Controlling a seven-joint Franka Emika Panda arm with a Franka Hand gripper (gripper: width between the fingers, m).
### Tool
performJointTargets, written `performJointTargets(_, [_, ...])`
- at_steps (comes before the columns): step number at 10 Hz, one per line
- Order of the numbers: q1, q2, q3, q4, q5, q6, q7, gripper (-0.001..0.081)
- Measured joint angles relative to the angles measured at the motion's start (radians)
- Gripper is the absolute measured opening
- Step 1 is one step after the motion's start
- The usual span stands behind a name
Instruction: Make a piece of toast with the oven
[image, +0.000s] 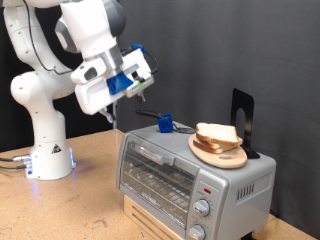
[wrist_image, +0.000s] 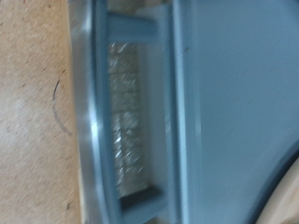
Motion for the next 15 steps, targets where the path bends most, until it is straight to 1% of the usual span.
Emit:
performJointTargets(2, [0.000, 0.031, -0.011, 0.001, 0.001, 0.058, -0.015, 0.0803])
performJointTargets(4, [0.003, 0.030, -0.011, -0.001, 0.009, 0.046, -0.025, 0.0803])
performJointTargets(5, [0.004, 0.029, -0.007, -0.011, 0.008, 0.043, -0.028, 0.0803])
performJointTargets(6, [0.003, 0.031, 0.000, -0.032, -0.003, 0.055, -0.024, 0.0803])
performJointTargets(9, [0.001, 0.064, 0.020, -0.111, -0.030, 0.175, -0.008, 0.0803])
performJointTargets(12, [0.001, 0.117, 0.028, -0.168, -0.040, 0.302, 0.008, 0.0803])
performJointTargets(14, [-0.003, 0.120, 0.028, -0.178, -0.043, 0.328, 0.007, 0.0803])
performJointTargets(15, [-0.018, 0.117, 0.029, -0.179, -0.073, 0.329, 0.011, 0.0803])
